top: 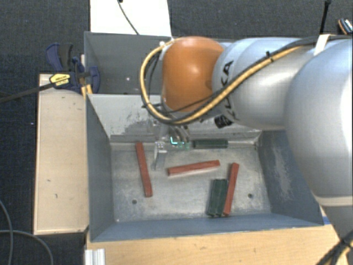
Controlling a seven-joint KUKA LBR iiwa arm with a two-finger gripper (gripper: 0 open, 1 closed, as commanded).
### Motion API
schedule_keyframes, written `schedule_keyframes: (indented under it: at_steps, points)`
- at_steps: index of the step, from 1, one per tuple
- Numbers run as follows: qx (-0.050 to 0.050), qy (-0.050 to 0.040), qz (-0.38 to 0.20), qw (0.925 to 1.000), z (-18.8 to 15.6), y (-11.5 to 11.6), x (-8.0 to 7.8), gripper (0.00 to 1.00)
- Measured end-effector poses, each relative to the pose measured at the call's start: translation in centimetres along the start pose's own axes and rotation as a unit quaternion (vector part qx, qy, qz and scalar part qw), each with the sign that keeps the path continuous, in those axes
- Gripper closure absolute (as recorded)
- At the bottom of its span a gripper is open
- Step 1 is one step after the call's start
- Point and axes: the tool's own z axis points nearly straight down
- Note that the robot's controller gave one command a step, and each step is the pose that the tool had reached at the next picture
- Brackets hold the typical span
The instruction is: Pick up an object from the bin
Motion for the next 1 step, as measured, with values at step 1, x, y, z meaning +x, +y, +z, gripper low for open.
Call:
schedule_keyframes:
  at_steps: [1]
  points:
    - [0.000,-0.0018,-0.227,0.9738,9.48,0.82,0.95,0.00]
